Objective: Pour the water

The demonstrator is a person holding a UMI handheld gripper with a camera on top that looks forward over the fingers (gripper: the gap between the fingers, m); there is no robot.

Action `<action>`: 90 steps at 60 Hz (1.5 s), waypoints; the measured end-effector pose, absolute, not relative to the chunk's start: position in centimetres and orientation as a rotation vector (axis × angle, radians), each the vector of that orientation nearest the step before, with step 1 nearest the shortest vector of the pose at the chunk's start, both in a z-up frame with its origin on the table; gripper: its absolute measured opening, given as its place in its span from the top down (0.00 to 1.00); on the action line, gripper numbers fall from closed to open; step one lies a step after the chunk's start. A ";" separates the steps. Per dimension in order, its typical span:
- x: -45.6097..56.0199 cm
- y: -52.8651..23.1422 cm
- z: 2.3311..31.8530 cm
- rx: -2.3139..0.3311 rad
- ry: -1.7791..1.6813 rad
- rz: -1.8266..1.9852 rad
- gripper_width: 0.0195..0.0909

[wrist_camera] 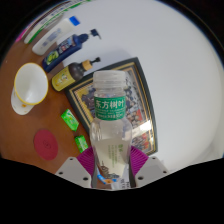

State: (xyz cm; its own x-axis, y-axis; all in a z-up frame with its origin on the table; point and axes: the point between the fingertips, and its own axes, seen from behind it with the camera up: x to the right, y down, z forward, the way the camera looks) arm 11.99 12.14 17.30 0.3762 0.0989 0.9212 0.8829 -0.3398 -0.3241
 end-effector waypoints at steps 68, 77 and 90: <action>3.4 11.4 15.0 -1.970 -0.474 -0.390 0.66; 2.8 11.4 10.5 -2.023 -0.283 -0.115 0.66; 3.2 11.7 5.8 -2.048 -0.160 0.040 0.66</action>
State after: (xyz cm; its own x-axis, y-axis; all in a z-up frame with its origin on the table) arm 3.23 11.66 5.78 0.9906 0.1307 0.0408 0.0966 -0.4559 -0.8848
